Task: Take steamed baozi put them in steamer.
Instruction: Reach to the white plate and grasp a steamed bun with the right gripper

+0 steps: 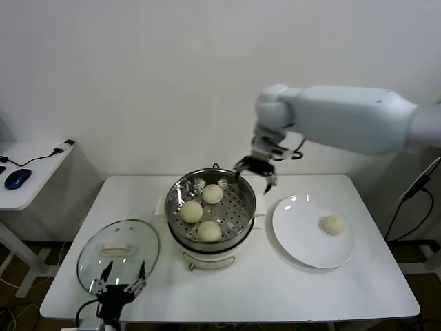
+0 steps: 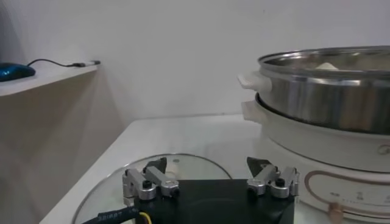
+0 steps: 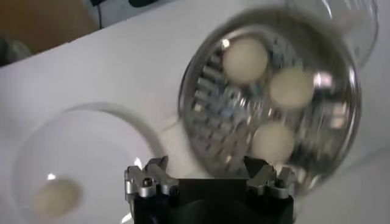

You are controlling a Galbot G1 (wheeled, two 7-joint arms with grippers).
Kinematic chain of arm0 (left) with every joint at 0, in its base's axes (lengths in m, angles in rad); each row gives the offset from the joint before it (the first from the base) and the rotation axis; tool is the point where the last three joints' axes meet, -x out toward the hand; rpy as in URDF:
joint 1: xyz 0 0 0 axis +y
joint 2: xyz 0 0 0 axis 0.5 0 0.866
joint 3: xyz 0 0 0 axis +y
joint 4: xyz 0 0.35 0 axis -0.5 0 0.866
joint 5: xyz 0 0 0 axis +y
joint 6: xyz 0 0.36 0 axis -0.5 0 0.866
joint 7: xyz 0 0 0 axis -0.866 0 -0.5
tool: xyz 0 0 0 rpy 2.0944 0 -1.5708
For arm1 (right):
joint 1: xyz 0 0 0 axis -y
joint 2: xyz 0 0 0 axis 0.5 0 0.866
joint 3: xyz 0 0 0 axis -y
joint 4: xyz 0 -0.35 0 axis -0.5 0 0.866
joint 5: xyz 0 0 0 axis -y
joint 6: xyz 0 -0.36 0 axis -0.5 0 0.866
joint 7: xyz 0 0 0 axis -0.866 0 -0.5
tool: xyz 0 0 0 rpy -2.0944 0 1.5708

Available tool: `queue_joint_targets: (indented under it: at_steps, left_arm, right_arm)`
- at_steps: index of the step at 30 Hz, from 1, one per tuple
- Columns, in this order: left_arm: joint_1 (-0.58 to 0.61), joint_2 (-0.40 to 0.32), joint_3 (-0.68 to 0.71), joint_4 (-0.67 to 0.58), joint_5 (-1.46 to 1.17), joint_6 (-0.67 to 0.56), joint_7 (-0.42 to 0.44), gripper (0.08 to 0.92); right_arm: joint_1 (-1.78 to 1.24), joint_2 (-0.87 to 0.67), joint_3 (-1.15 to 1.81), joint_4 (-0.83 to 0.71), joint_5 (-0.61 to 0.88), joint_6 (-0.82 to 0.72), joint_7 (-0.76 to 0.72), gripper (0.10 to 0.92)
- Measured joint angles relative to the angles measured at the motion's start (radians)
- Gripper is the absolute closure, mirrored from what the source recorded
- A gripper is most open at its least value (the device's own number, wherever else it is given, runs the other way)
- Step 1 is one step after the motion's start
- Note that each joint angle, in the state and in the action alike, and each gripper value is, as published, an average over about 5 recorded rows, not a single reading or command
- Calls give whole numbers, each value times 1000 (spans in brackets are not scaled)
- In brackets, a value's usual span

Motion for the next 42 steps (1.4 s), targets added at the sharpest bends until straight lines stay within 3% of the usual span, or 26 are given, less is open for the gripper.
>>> queue_joint_targets:
  at_steps: [8, 15, 29, 42]
  left_arm:
    - [-4, 3, 0, 5, -1, 2, 3, 177]
    - [0, 1, -10, 13, -1, 2, 4, 177]
    - [-2, -1, -21, 41, -2, -1, 3, 177]
    - [1, -1, -17, 51, -2, -6, 3, 177]
  right_arm:
    - [-55, -213, -52, -66, 18, -167, 18, 203]
    - [-242, -300, 50, -153, -25, -265, 44, 203]
    - [-566, -277, 293, -358, -133, -340, 88, 203]
    - [-688, -222, 411, -475, -200, -357, 106, 203]
